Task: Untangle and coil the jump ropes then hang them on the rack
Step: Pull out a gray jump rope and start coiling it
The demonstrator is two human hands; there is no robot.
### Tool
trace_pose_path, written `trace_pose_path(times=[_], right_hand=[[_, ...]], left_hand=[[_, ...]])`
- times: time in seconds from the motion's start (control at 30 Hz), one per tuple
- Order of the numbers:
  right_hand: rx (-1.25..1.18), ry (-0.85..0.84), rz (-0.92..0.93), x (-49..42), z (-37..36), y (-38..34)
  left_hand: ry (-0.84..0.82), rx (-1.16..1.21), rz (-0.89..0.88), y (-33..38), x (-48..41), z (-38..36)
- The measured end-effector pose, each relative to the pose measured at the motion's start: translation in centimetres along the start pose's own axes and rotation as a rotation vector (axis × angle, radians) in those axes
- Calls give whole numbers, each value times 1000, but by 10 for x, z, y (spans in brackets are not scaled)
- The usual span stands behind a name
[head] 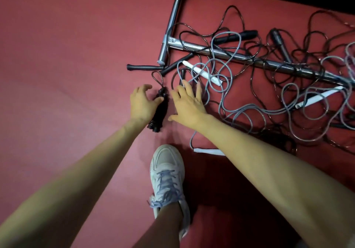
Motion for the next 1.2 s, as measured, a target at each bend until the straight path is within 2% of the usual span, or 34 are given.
trace_pose_path(times=[0.1, 0.27, 0.4, 0.53, 0.73, 0.87, 0.97, 1.07, 1.2], right_hand=[[2, 105, -27, 26, 30, 25], [-66, 256, -180, 95, 92, 102], [-127, 332, -336, 155, 125, 177], [-148, 370, -494, 203, 125, 245], [-182, 282, -562, 219, 76, 298], [-259, 161, -528, 204, 31, 300], [-286, 91, -509, 189, 0, 293], [-280, 129, -531, 178, -16, 287], [-156, 185, -559, 170, -23, 286]], left_hand=[[-33, -164, -223, 47, 19, 2], [-219, -463, -539, 160, 55, -12], [-334, -583, -647, 249, 75, -26], [-387, -622, -700, 303, 95, -71], [-503, -583, -583, 284, 97, -178], [-545, -602, -437, 234, 91, -223], [-520, -619, -399, 204, 81, -238], [-484, -627, -405, 187, 73, -242], [-475, -609, -456, 181, 71, -243]])
Point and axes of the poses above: each hand's wrist, its own x-axis away from the middle knuckle, its own z-axis out of the back of the hand, y = z × x, the point moved 5 cm from there along -x, towards the middle knuckle, and after that the axes turned 5 degrees about -y, right-handed, at the moved point
